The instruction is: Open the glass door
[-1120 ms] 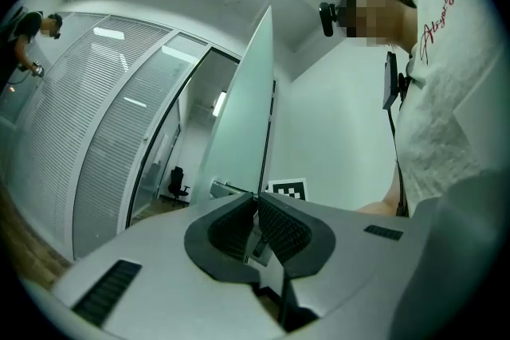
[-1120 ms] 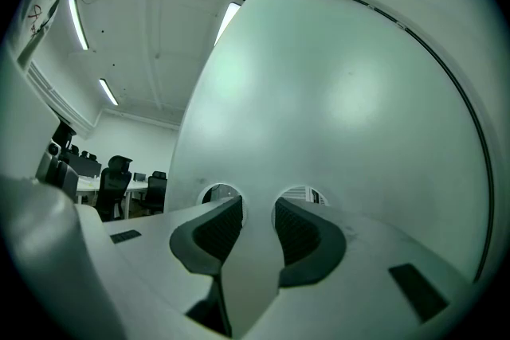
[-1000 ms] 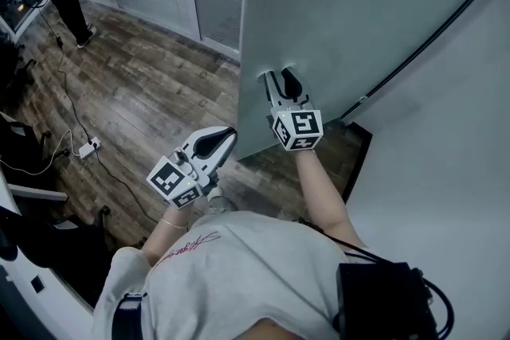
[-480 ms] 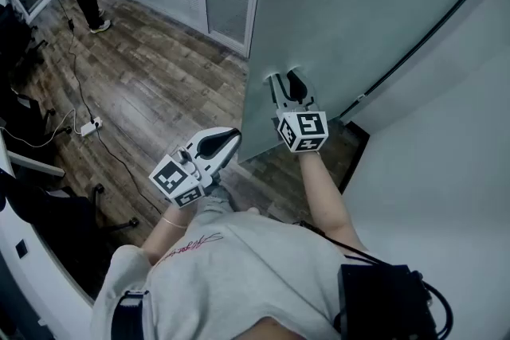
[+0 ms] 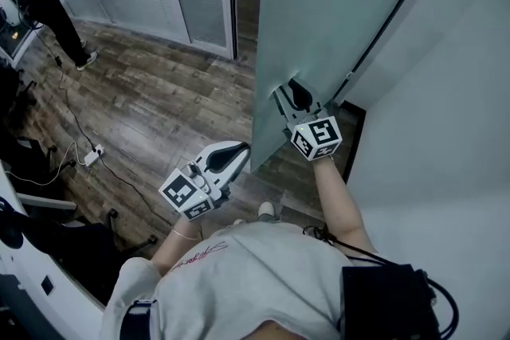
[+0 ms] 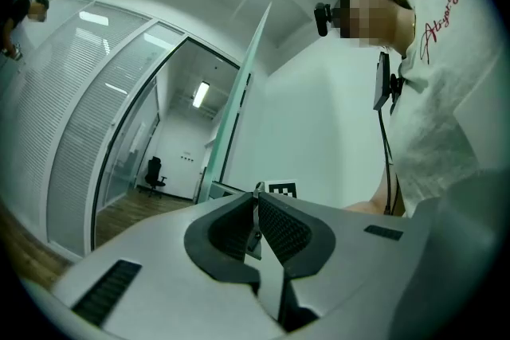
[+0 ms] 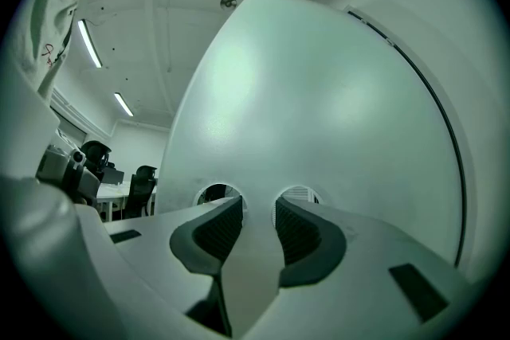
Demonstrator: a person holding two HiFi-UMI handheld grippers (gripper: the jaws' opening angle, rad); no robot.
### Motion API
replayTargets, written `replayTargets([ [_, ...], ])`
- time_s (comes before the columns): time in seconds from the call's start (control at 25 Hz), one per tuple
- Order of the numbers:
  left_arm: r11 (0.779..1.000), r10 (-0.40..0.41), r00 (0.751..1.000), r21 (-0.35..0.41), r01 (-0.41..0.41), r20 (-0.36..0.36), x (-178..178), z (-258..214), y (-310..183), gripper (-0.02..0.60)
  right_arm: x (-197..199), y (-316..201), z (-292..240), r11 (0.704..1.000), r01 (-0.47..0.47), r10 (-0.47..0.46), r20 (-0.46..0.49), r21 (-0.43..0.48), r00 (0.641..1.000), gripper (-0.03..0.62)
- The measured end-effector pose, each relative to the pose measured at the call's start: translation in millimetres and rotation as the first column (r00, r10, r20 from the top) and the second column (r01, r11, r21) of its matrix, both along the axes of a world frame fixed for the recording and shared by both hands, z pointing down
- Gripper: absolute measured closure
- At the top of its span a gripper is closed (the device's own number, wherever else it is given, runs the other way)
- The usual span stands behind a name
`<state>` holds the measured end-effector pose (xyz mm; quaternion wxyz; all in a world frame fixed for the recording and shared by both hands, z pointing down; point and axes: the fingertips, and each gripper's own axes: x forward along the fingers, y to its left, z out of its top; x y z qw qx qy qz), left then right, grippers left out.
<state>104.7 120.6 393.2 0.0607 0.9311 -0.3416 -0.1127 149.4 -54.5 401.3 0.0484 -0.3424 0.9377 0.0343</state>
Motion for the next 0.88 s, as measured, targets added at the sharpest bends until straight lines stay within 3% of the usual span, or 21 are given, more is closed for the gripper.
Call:
replayTargets([
  [0.36,0.978,0.195,0.980,-0.065,-0.197,-0.034,20.5,16.5,37.0,0.547,49.2,36.6,-7.4,1.000,-0.011,0.012,-0.014,0.015,1.000,0.461],
  [0.88,0.947,0.321,0.947,-0.023,-0.322,-0.005,82.2,0.9,38.7,0.548,118.5,78.8,-1.8,1.000,-0.010,0.010,0.000,0.004,1.000,0.462],
])
